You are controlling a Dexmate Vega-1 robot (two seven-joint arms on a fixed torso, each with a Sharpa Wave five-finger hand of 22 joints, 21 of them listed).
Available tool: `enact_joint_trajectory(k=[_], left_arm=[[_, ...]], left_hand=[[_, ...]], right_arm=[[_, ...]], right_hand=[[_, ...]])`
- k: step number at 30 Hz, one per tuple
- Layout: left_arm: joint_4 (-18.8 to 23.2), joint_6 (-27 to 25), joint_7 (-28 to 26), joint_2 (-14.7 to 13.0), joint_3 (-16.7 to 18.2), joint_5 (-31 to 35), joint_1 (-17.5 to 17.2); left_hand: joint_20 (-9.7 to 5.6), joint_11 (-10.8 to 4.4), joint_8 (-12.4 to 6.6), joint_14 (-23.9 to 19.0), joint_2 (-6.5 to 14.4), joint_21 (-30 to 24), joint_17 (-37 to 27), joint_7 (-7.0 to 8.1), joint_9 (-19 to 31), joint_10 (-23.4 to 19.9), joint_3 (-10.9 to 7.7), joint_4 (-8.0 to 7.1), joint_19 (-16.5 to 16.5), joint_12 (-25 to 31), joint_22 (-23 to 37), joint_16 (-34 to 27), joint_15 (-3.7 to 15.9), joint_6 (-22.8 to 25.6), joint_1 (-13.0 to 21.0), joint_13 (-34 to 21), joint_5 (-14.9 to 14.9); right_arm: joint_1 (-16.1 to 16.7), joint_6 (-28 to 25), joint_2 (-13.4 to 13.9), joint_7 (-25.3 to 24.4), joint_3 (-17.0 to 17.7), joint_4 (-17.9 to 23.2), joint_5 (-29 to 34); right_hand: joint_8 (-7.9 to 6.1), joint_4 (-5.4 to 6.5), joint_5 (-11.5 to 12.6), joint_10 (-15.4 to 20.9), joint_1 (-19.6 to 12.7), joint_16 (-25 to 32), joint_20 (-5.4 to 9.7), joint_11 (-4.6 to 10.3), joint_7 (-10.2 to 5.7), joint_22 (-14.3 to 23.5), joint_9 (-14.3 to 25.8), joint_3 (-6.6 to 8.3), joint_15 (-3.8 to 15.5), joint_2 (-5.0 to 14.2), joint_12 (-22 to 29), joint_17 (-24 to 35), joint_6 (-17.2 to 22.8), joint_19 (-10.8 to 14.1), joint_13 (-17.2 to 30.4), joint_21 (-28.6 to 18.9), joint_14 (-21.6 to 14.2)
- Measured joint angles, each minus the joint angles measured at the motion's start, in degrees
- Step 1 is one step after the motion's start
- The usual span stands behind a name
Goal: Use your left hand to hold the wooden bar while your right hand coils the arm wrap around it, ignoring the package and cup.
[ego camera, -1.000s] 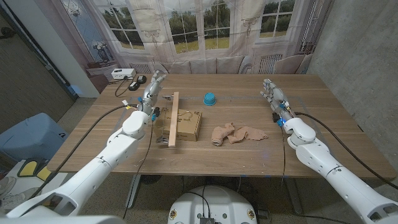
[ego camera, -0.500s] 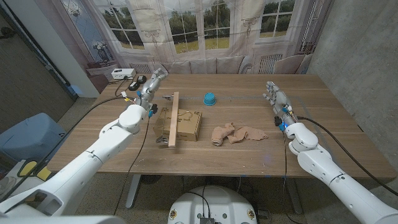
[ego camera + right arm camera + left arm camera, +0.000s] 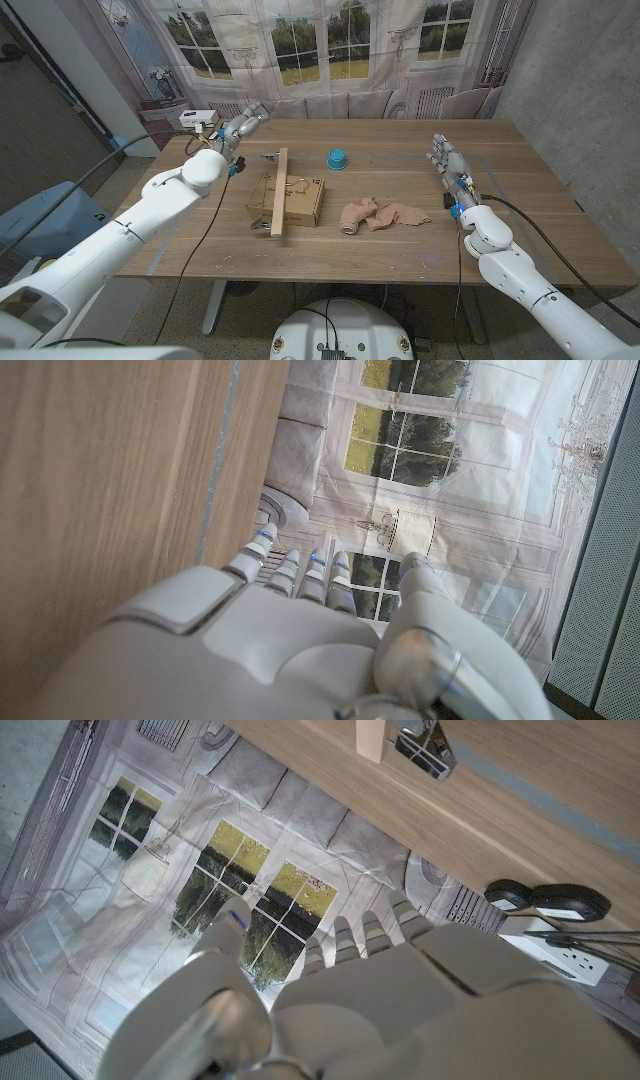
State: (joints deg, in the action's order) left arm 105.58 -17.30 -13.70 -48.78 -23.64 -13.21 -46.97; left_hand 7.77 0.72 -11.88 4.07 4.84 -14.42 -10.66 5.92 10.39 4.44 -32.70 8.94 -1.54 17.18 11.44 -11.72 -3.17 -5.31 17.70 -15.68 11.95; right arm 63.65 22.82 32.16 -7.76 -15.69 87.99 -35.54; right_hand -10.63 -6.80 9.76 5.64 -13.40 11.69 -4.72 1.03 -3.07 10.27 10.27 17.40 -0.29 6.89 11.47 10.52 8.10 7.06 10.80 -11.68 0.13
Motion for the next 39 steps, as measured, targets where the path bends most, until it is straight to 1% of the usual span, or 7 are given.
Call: enact_joint_trajectory(k=[5,12,18,26,30,34,39], left_arm=[[2.23,-6.51,3.27,-2.42,-1.8,3.01,2.85],[4.26,-12.14,8.31,-5.12,-5.16,6.96,7.51],[5.71,-16.44,12.9,-6.69,-8.99,11.49,12.21],[7.5,-22.11,19.58,-7.88,-13.81,19.4,17.71],[8.29,-24.88,23.71,-8.1,-17.07,24.28,20.93],[8.8,-27.34,28.66,-7.93,-20.91,30.17,24.44],[8.93,-29.33,35.39,-7.18,-25.42,38.17,28.48]], left_hand=[[-0.31,-0.65,0.0,-0.31,-0.03,0.0,0.0,-0.09,0.0,0.65,-0.5,0.5,0.31,-0.46,0.0,0.0,0.3,0.09,1.19,0.19,0.0],[-1.09,-1.76,-0.21,0.33,0.26,0.0,0.27,-0.1,0.16,0.52,-1.02,1.51,1.09,-0.66,-0.18,0.38,0.94,0.7,4.13,0.54,-0.51],[-1.76,-3.73,-0.21,0.73,0.54,0.0,0.54,-0.1,0.16,-0.61,-1.82,1.8,1.75,-0.87,-0.52,0.62,1.33,0.7,7.8,1.15,-0.96],[-1.96,-5.03,-0.21,1.04,-2.55,0.03,0.75,1.1,0.16,-0.5,-2.03,2.05,2.58,-1.48,-0.8,0.92,2.47,0.75,11.6,1.84,-0.93],[-2.07,-5.35,-0.02,1.34,-5.51,0.68,0.8,1.98,0.16,-0.18,-0.71,1.93,2.64,-1.97,-0.98,1.13,2.77,-0.8,14.55,2.31,0.46],[-2.64,-5.75,0.46,2.74,-8.09,2.27,0.8,2.51,0.36,0.22,0.04,1.55,0.31,-2.59,-1.06,1.36,3.11,-2.95,19.26,2.82,2.03],[-1.82,-6.47,0.46,4.39,-8.78,3.34,0.8,3.17,0.46,0.95,0.34,1.25,-2.33,-3.34,-1.06,1.54,3.35,-4.07,23.1,3.16,2.68]], right_arm=[[0.65,0.61,-0.29,-0.67,0.21,0.31,0.35],[1.08,1.17,-0.76,-1.22,0.38,0.41,0.65],[1.11,1.55,-1.13,-1.35,0.39,0.19,0.77],[0.8,2.55,-1.95,-1.33,0.35,-1.06,0.88],[0.68,3.08,-2.34,-1.3,0.26,-1.52,0.98],[0.67,3.66,-2.66,-1.35,0.24,-1.78,1.21],[0.78,4.17,-2.96,-1.68,0.24,-1.84,1.49]], right_hand=[[0.0,0.0,0.0,0.0,0.0,0.0,0.0,0.0,0.0,0.0,0.0,0.0,0.0,0.0,0.0,0.0,0.0,0.0,0.0,0.0,0.0],[0.0,0.0,0.0,0.0,0.0,0.0,0.0,0.0,0.0,0.0,0.0,0.0,0.0,0.0,0.0,0.0,0.0,0.0,0.0,0.0,0.0],[0.0,0.0,0.0,0.0,-0.01,0.0,0.0,0.0,0.0,0.0,-0.01,0.0,0.0,0.01,0.0,-0.01,-0.01,0.0,0.0,-0.23,0.0],[0.0,0.24,0.0,0.0,0.0,0.0,0.0,0.0,0.0,0.0,-0.01,-0.24,0.0,0.0,0.0,0.29,0.0,0.0,-0.01,-0.23,0.0],[0.0,0.24,0.0,0.0,0.3,0.0,0.0,0.0,0.0,0.0,-0.01,-0.24,0.0,-0.3,0.0,0.29,-0.01,0.0,-0.01,-0.23,0.0],[0.0,0.48,0.0,0.0,0.37,0.0,0.0,0.0,0.0,0.0,-0.01,-0.48,0.0,-0.23,0.0,0.29,-0.01,0.0,-0.01,-0.22,0.0],[0.0,0.47,0.0,0.0,0.51,0.0,0.0,0.0,0.0,0.0,-0.01,-0.48,0.22,-0.12,0.0,0.28,-0.01,0.0,-0.01,-0.22,-0.22]])
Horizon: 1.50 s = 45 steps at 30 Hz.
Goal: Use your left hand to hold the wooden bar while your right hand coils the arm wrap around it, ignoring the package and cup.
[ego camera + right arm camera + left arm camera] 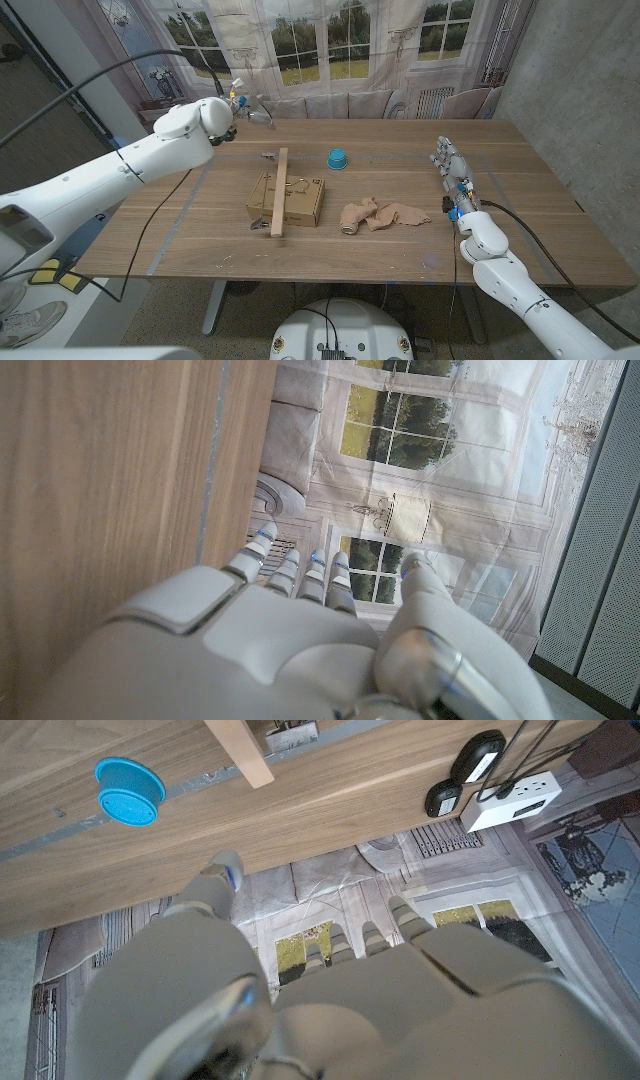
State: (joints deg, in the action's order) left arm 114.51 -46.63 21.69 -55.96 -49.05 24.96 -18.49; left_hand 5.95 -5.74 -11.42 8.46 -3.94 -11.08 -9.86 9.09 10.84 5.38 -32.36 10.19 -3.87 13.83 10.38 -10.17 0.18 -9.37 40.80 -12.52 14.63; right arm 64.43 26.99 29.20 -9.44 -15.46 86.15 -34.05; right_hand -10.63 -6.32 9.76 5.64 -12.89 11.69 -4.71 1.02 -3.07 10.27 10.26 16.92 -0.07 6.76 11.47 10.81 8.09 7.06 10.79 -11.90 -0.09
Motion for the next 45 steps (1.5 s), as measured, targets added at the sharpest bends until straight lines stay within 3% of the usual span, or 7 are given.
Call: enact_joint_trajectory(k=[6,8,17,22,29,39,45], left_arm=[[-0.33,-1.17,8.8,1.34,-4.33,10.09,3.99],[-0.52,-1.18,9.51,1.68,-4.98,10.82,4.63],[-2.94,2.16,25.06,5.34,-8.69,29.65,8.16],[-4.19,5.31,30.33,7.4,-8.77,36.37,8.51],[-5.88,12.51,38.28,10.54,-7.31,46.48,8.11],[-7.48,21.3,43.56,13.79,-4.55,54.5,6.26],[-8.57,26.07,45.3,15.61,-3.6,58.39,5.25]], left_hand=[[1.33,-0.6,0.0,1.07,-0.13,0.51,0.27,0.33,0.18,0.63,0.5,-0.02,-2.55,-0.53,0.01,0.24,-0.19,-0.54,3.06,0.02,0.49],[1.23,-0.41,-0.41,1.07,0.08,0.72,0.27,0.4,0.24,0.84,0.71,-0.23,-3.48,-0.53,0.0,0.24,-0.18,-0.61,4.03,0.02,0.7],[0.59,-0.86,-0.44,1.48,2.16,0.72,0.26,1.42,0.78,2.73,0.8,-0.33,-4.87,-1.17,-0.26,0.24,-0.6,-0.68,7.38,0.29,0.85],[0.39,-0.6,-0.22,1.49,2.96,0.95,0.26,2.86,1.03,4.31,1.46,-0.98,-5.68,-1.98,-0.26,0.44,-1.05,-0.73,9.47,0.28,0.59],[0.8,-0.6,-0.22,1.56,3.6,0.7,0.25,3.2,1.11,4.31,1.91,-1.43,-6.1,-2.18,-0.26,0.43,-1.73,-0.46,10.72,0.28,0.59],[0.8,-0.8,-0.64,1.56,3.79,0.05,0.25,3.2,1.3,4.51,2.76,-1.34,-6.09,-1.99,-0.26,0.19,-1.73,-0.46,11.82,0.55,0.59],[2.47,-1.33,-0.67,1.47,5.58,0.05,0.25,3.2,1.3,4.6,2.64,-1.46,-5.88,-1.95,-0.25,0.19,-2.24,-0.46,13.61,0.55,-0.87]], right_arm=[[0.46,0.62,-0.37,-0.56,0.0,0.01,0.36],[0.6,0.84,-0.49,-0.75,0.0,0.03,0.53],[1.42,1.72,-0.95,-1.63,0.06,0.55,1.22],[2.11,1.95,-0.99,-2.42,0.2,1.33,1.88],[3.6,2.19,-0.9,-3.95,0.69,3.34,3.09],[5.28,2.36,-0.83,-5.86,1.28,5.62,4.7],[5.95,2.45,-1.01,-6.69,1.42,6.55,5.58]], right_hand=[[0.0,0.0,0.0,0.01,0.25,0.0,0.0,-0.01,0.0,0.0,0.0,0.0,0.0,-0.17,0.0,0.0,0.0,0.0,0.0,0.0,0.0],[0.0,0.0,0.0,0.21,0.25,0.0,-0.01,-0.21,0.0,0.2,0.0,0.0,0.19,-0.17,0.0,0.0,0.0,0.02,0.0,0.0,-0.19],[0.0,0.0,0.0,0.21,0.25,0.0,-0.31,-0.21,0.02,0.29,0.0,0.0,0.31,-0.17,0.0,-0.01,0.02,0.32,0.0,0.0,-0.31],[0.0,0.16,0.22,0.21,0.25,0.0,-0.31,-0.21,0.41,0.29,0.0,-0.16,0.29,-0.17,0.0,-0.01,0.41,0.32,0.0,0.0,-0.32],[0.0,0.16,0.22,0.21,0.24,0.0,-0.31,-0.21,0.41,0.28,0.0,-0.16,0.09,-0.17,0.0,-0.01,0.41,0.31,0.0,0.0,-0.53],[0.0,0.16,0.22,0.21,0.39,0.0,-0.31,-0.21,0.41,0.12,0.0,-0.16,0.09,-0.01,0.0,-0.01,0.41,0.31,0.0,0.0,-0.52],[0.0,0.31,0.22,0.42,0.39,0.0,-0.31,0.01,0.0,0.12,0.0,0.0,0.09,-0.01,0.0,-0.16,0.82,0.31,0.0,0.0,-0.52]])
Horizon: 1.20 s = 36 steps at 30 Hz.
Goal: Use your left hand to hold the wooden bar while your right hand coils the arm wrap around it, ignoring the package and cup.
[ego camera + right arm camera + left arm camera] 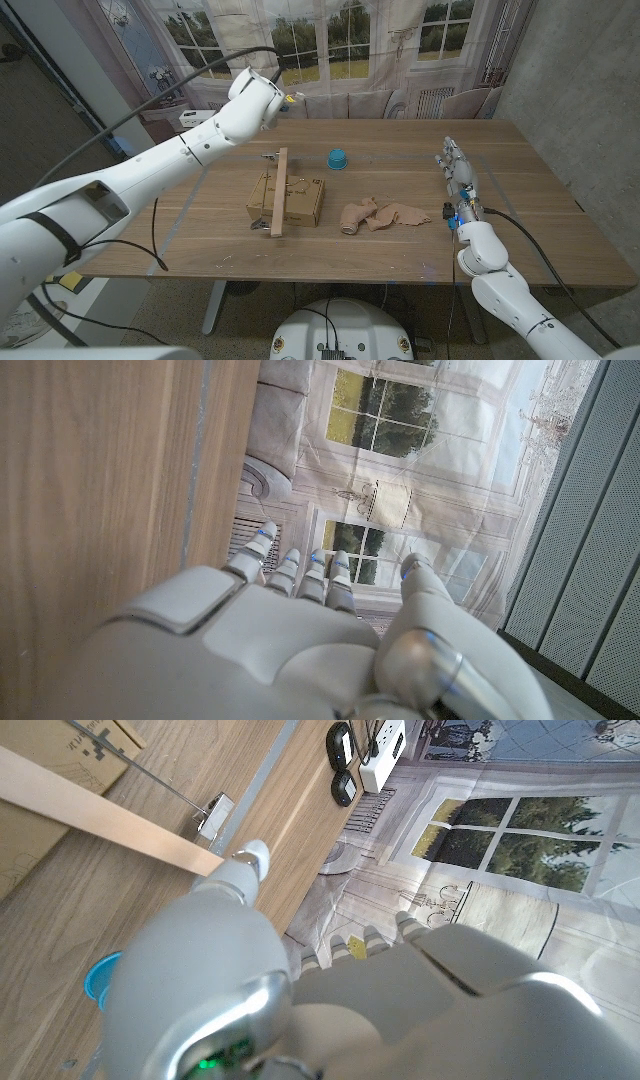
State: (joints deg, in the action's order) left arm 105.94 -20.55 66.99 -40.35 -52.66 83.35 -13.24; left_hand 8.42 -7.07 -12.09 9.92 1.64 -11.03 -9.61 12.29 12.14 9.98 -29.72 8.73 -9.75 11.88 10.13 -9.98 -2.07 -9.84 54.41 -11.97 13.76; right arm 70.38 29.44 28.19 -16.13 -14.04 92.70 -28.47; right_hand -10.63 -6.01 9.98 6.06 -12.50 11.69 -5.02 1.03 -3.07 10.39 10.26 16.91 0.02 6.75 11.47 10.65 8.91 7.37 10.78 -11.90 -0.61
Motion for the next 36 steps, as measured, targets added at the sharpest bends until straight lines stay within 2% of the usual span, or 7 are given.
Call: enact_joint_trajectory(k=[6,9,14,19,22,29,36], left_arm=[[-0.77,4.11,-0.95,0.87,0.72,3.17,-1.39],[-1.01,5.63,-1.99,1.06,1.11,4.2,-2.11],[-1.27,7.75,-3.7,1.27,1.92,4.92,-3.31],[-1.49,9.16,-5.3,1.42,3.17,4.09,-4.46],[-1.72,9.66,-6.04,1.64,4.46,2.04,-5.21],[-3.73,9.54,-5.33,2.78,7.01,-6.54,-5.67],[-7.29,8.58,-3.25,3.51,7.16,-14.91,-3.88]], left_hand=[[0.2,-0.3,0.0,0.0,0.25,0.0,0.0,0.0,0.27,-0.3,0.5,-0.18,-0.2,0.0,0.0,0.0,0.0,0.0,0.25,0.0,-0.31],[0.2,-0.11,0.0,0.01,-0.76,-0.13,-0.01,0.0,0.27,-0.11,1.48,-0.14,-0.2,0.0,0.0,0.0,-0.01,0.0,-0.53,0.0,-0.31],[0.39,1.19,-0.22,-0.1,-2.85,-0.44,-0.14,-0.01,0.53,-0.05,3.44,-0.36,0.0,0.19,0.01,-0.23,-1.95,0.0,-1.17,-0.16,-0.25],[0.5,0.79,-1.92,-0.1,-4.98,-0.44,-0.14,-0.01,0.8,-0.17,5.8,-0.72,0.11,1.41,0.01,-0.67,-1.95,0.0,-0.97,-0.17,1.58],[0.38,0.61,-2.77,-0.03,-5.23,-0.44,-0.14,0.11,1.06,0.0,6.05,-0.9,0.23,1.87,0.01,-0.67,-1.38,1.79,-0.69,-0.16,2.18],[-0.05,-0.3,-3.82,-0.11,-2.02,-0.44,-0.14,0.28,1.59,-0.09,6.05,-0.9,0.22,1.99,0.01,-0.42,-1.3,4.44,2.51,-0.44,2.84],[-0.05,-0.54,-4.04,-0.11,-0.84,-0.44,-0.13,0.18,1.6,-0.31,5.61,-0.86,0.22,1.99,0.01,-0.38,-1.3,4.75,3.64,-0.43,2.84]], right_arm=[[0.73,0.01,-0.22,-0.89,0.18,0.97,0.92],[1.04,0.01,-0.32,-1.27,0.26,1.37,1.32],[1.38,0.01,-0.52,-1.79,0.31,1.85,1.88],[1.67,-0.06,-0.67,-2.24,0.33,2.28,2.39],[1.88,-0.47,-0.71,-2.69,0.36,2.76,2.74],[2.46,-1.84,-0.69,-3.9,0.47,4.52,3.67],[3.23,-4.01,-0.48,-5.76,0.7,7.25,5.04]], right_hand=[[0.0,0.0,0.0,0.01,0.0,0.0,0.0,-0.01,0.0,0.0,0.0,0.0,0.01,0.0,0.0,0.0,0.0,0.0,0.0,0.0,-0.01],[0.0,0.0,0.0,0.41,0.01,0.0,-0.05,-0.42,0.0,0.0,0.0,0.0,0.22,-0.01,0.0,0.0,0.0,0.05,0.0,0.0,-0.21],[0.0,0.0,0.0,0.41,0.23,0.0,-0.31,-0.42,0.01,0.01,0.0,0.0,0.22,-0.24,0.0,0.01,0.01,0.31,0.0,0.0,-0.21],[0.0,0.0,0.0,0.41,0.23,0.0,-0.31,-0.42,0.21,0.01,0.0,0.0,-0.1,-0.23,0.0,0.01,0.21,0.31,0.0,0.0,-0.53],[0.0,0.0,0.0,0.41,0.23,0.0,-0.31,-0.41,0.21,0.01,0.0,0.0,-0.1,-0.23,0.0,0.01,0.2,0.31,0.0,0.0,-0.53],[0.0,0.16,0.0,0.4,0.86,0.0,-0.31,-0.41,0.21,0.01,0.0,-0.16,-0.11,-0.06,0.0,0.17,0.2,0.31,0.0,0.0,-0.52],[0.0,0.63,0.0,0.72,1.22,0.0,-0.31,-0.1,0.21,0.16,0.0,-0.17,-0.11,-0.01,0.0,0.16,0.2,0.31,0.0,0.0,-0.52]])
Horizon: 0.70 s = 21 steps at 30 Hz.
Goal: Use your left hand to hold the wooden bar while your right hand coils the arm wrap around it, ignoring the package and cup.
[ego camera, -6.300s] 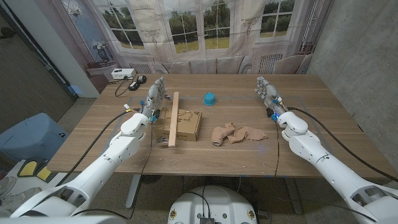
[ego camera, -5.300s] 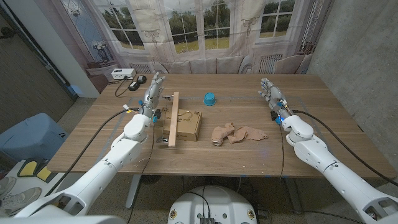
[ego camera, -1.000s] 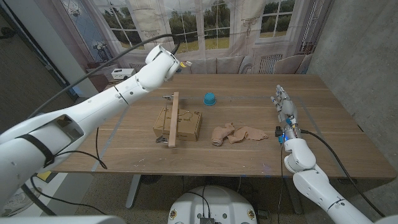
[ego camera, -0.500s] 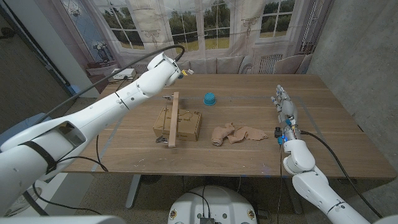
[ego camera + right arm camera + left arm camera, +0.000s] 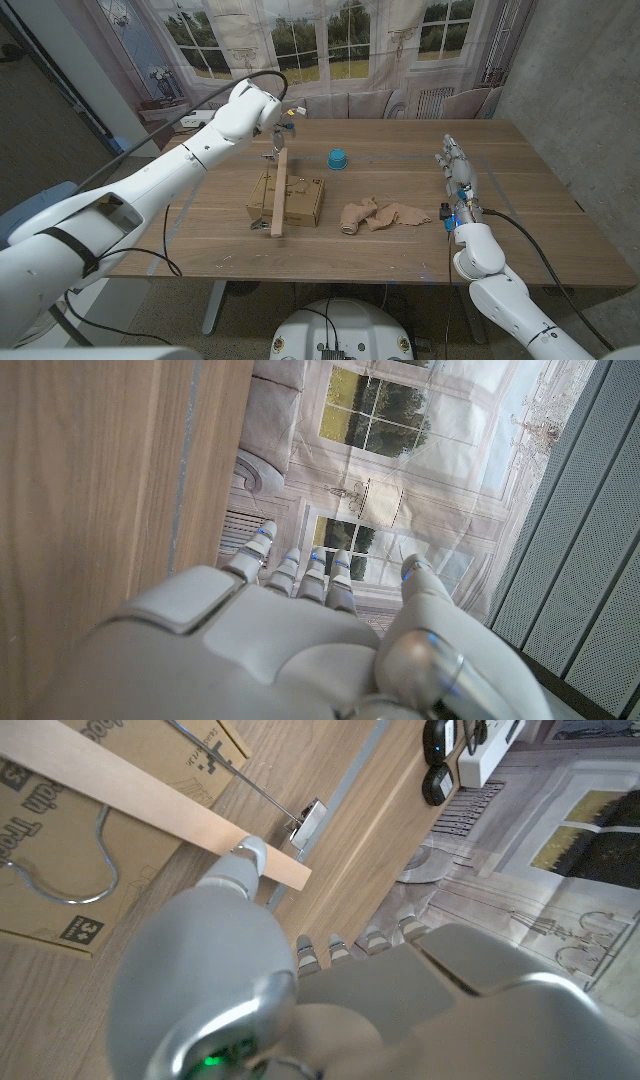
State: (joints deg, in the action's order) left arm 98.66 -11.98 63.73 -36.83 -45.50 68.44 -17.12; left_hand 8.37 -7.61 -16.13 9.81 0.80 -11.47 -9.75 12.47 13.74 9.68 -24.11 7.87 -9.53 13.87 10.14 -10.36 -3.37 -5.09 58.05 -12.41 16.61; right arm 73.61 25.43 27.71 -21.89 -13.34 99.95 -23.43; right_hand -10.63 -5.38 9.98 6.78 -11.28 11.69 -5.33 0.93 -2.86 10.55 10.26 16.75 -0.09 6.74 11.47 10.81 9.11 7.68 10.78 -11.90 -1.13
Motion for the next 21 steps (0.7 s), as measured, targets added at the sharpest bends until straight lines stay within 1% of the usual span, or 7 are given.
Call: enact_joint_trajectory(k=[2,7,15,17,20,21], left_arm=[[-0.76,-0.11,0.13,0.01,-0.49,-1.1,0.46],[-3.06,-0.25,-0.18,-0.14,-2.49,-3.98,2.0],[-7.27,0.47,-1.57,0.31,-5.86,-6.15,4.65],[-7.61,0.88,-2.15,0.35,-6.11,-6.59,4.85],[-9.98,1.57,-3.24,0.81,-7.83,-7.17,6.25],[-10.32,1.73,-3.45,0.88,-8.05,-7.28,6.44]], left_hand=[[0.0,-0.11,0.0,0.0,0.55,0.0,0.0,0.02,0.0,-0.11,-0.05,-0.06,0.0,0.0,0.0,0.0,0.0,0.41,-0.03,0.0,0.0],[-0.16,-0.18,0.0,0.0,0.85,0.25,0.0,0.1,0.25,-0.19,-0.05,-0.06,-0.16,0.0,0.0,0.0,0.0,0.49,0.27,0.0,0.0],[-0.2,-0.38,0.0,0.0,1.13,0.25,0.0,0.1,0.25,0.01,-0.05,-0.06,-0.21,0.0,0.0,0.22,0.0,0.49,0.55,0.0,0.0],[-0.2,-0.38,0.0,0.0,1.36,0.24,0.0,0.1,0.25,0.01,-0.05,-0.06,-0.21,0.0,0.0,0.21,0.0,0.49,0.78,0.01,-0.3],[-0.2,-0.38,0.0,0.2,1.36,0.24,0.08,0.1,0.25,0.01,-0.05,-0.06,-0.21,0.0,0.0,0.21,0.2,0.49,0.78,0.0,-0.3],[-0.2,-0.38,0.0,-0.03,1.67,0.24,0.13,0.1,0.25,0.01,-0.05,-0.06,-0.21,0.0,0.0,0.21,0.43,0.49,1.09,0.01,-0.5]], right_arm=[[0.12,-0.37,0.02,-0.35,0.03,0.42,0.26],[0.47,-1.35,0.01,-1.37,0.05,1.6,1.11],[0.64,-2.08,-0.37,-2.29,-0.06,2.29,1.98],[0.64,-2.19,-0.55,-2.5,-0.17,2.34,2.13],[0.64,-2.37,-0.76,-2.81,-0.32,2.38,2.44],[0.64,-2.47,-0.86,-2.97,-0.37,2.39,2.57]], right_hand=[[0.0,0.0,0.0,0.0,0.16,0.0,0.0,0.0,0.0,0.0,0.0,0.0,0.0,-0.16,0.0,0.0,0.0,0.0,0.0,0.0,0.0],[0.0,0.0,0.0,0.0,0.14,0.0,0.0,0.0,0.0,-0.17,0.0,0.0,-0.31,-0.15,0.0,0.0,0.0,0.0,0.0,0.0,-0.31],[0.0,0.0,0.0,0.0,0.34,0.0,0.0,0.0,0.0,-0.17,0.0,0.0,-0.31,-0.34,0.0,0.0,0.0,0.0,0.0,0.0,-0.31],[0.0,0.0,0.0,0.0,0.37,0.0,0.0,0.0,0.0,-0.16,0.0,0.0,-0.31,-0.38,0.0,-0.01,0.0,0.0,0.0,0.0,-0.3],[0.0,0.0,0.0,-0.01,0.37,0.0,0.0,0.0,0.0,-0.16,0.0,0.01,-0.31,-0.38,0.0,-0.01,0.0,0.0,0.0,0.0,-0.3],[0.0,0.0,0.0,-0.01,0.37,0.0,0.0,0.0,0.0,-0.16,0.0,0.0,-0.31,-0.38,0.0,-0.01,0.0,0.0,0.0,0.0,-0.3]])
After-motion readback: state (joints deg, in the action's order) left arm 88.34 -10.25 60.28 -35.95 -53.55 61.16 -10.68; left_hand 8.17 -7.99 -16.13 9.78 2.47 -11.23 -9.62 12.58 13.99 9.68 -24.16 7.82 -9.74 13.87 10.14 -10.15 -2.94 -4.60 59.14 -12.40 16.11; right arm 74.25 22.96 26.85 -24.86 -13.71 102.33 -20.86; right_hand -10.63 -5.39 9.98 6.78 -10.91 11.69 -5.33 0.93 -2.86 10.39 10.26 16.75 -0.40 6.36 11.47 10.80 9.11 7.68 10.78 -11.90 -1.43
